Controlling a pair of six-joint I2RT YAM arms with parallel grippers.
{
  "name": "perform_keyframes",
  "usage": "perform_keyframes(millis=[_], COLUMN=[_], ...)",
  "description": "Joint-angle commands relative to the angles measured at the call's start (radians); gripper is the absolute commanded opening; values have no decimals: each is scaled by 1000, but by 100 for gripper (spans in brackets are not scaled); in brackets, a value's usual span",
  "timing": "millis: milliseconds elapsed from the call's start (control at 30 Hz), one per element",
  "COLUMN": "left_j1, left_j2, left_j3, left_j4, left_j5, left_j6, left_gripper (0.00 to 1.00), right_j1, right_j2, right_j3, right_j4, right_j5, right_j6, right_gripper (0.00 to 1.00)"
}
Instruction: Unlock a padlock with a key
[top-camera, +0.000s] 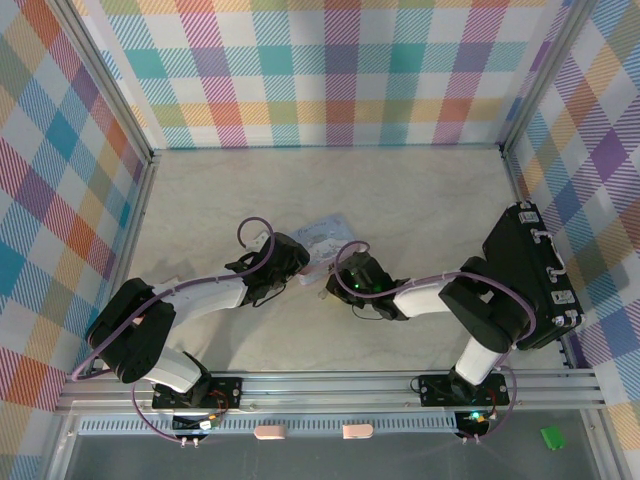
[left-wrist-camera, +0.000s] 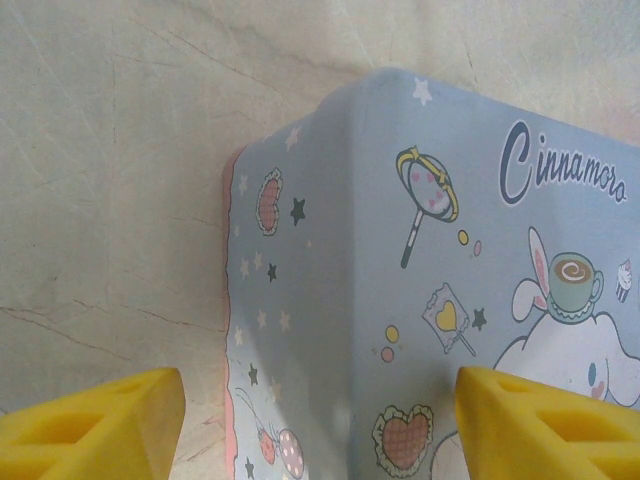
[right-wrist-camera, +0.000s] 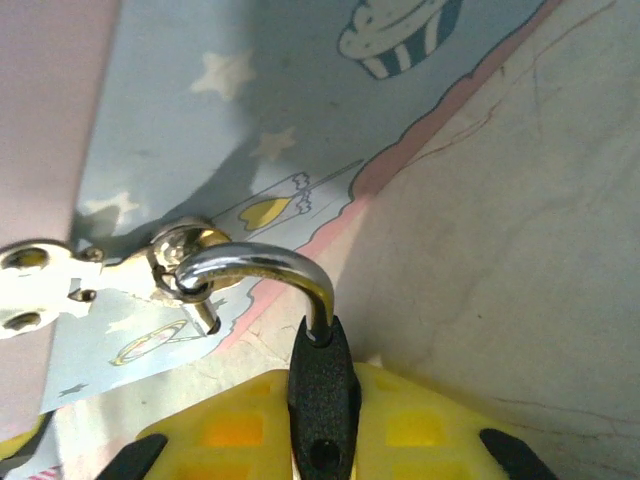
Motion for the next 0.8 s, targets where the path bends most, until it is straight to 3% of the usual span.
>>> perform_keyframes(millis=[0,500,767], left_j1=[-6,-7,-6], left_j2=[-2,15,19], left_j3=[-18,-15,-10], left_j4=[-93,-88,-89], left_j5=[-2,11,14], left_j6=[0,-3,-2], left_gripper=[70,69,69], right_j1=[-23,-68,-90], right_j2=[32,55,7], right_j3=[-52,-127,-117], right_j4=[52,375,345], right_j5=[-52,-88,-98], right_j6=[81,157,149], right_gripper=[14,10,9])
